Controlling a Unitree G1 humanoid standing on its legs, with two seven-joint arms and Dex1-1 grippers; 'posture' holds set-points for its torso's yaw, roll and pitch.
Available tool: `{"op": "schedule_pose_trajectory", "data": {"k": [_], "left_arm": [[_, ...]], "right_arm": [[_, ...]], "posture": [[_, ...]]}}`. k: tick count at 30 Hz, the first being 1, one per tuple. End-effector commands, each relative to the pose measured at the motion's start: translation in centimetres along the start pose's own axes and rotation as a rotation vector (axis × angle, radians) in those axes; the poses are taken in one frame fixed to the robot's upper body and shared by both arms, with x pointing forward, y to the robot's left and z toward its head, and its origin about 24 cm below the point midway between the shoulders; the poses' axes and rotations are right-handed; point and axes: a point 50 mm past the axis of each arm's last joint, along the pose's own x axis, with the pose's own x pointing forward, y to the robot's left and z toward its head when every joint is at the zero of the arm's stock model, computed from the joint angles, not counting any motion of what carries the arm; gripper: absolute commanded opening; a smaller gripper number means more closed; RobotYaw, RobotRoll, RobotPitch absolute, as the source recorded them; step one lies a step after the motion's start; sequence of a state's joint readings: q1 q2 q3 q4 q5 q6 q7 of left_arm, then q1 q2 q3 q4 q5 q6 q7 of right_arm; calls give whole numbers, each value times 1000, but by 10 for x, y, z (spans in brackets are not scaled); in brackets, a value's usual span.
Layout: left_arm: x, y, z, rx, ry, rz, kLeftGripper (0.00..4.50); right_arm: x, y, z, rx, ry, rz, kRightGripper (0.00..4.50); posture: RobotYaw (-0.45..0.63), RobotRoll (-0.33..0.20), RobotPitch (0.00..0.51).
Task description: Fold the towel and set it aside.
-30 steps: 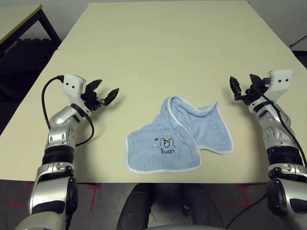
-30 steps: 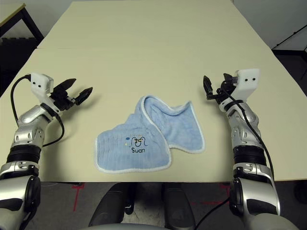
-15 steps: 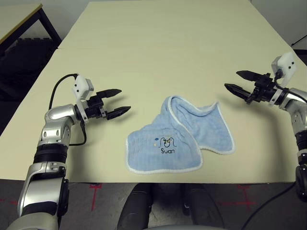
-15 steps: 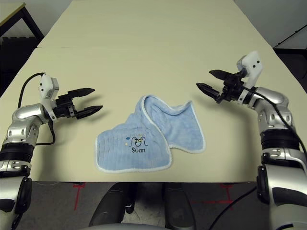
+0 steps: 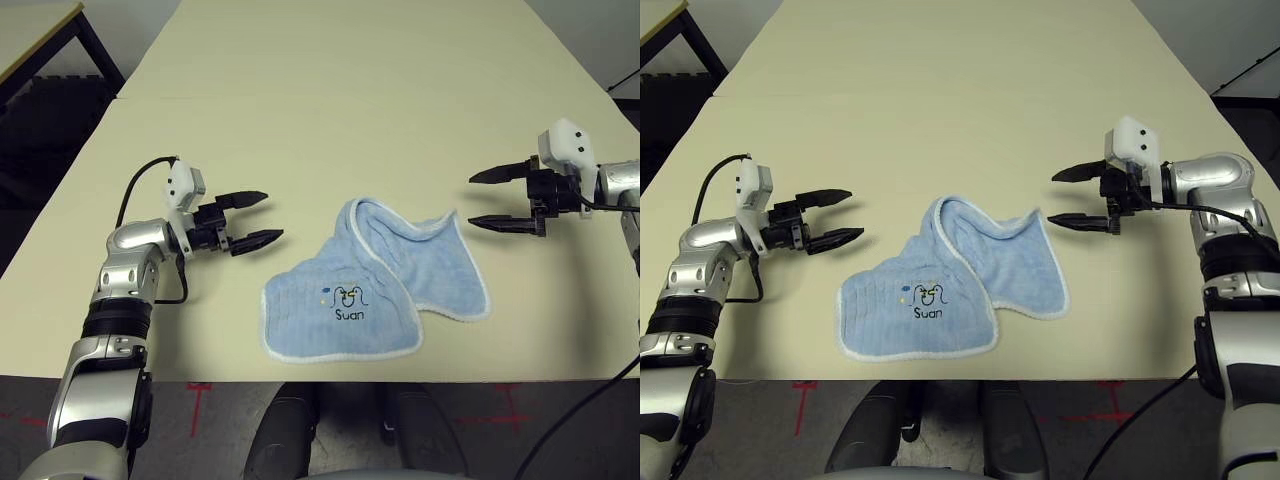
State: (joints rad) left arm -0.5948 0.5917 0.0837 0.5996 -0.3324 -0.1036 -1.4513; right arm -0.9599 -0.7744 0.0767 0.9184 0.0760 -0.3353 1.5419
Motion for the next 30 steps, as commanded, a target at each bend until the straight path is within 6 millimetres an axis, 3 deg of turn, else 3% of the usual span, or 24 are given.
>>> {"op": "schedule_pose_trajectory", "data": {"k": [1, 17, 20, 30], "left_arm": [[1, -3, -4, 32, 29, -74, 4492], [-1, 0, -3, 67, 63, -87, 4492], [-1, -2, -4, 55, 65, -86, 4500], [-1, -2, -1, 49, 59, -69, 4500]], "right_arm": [[7, 1, -1, -50, 45, 61, 4461], [38, -1, 7, -175, 44, 123, 4461], [42, 3, 3, -173, 56, 160, 3870], [37, 1, 7, -204, 51, 173, 25]], "posture": [[-8, 0, 193], [20, 0, 189], [25, 0, 189], [30, 0, 187]]}}
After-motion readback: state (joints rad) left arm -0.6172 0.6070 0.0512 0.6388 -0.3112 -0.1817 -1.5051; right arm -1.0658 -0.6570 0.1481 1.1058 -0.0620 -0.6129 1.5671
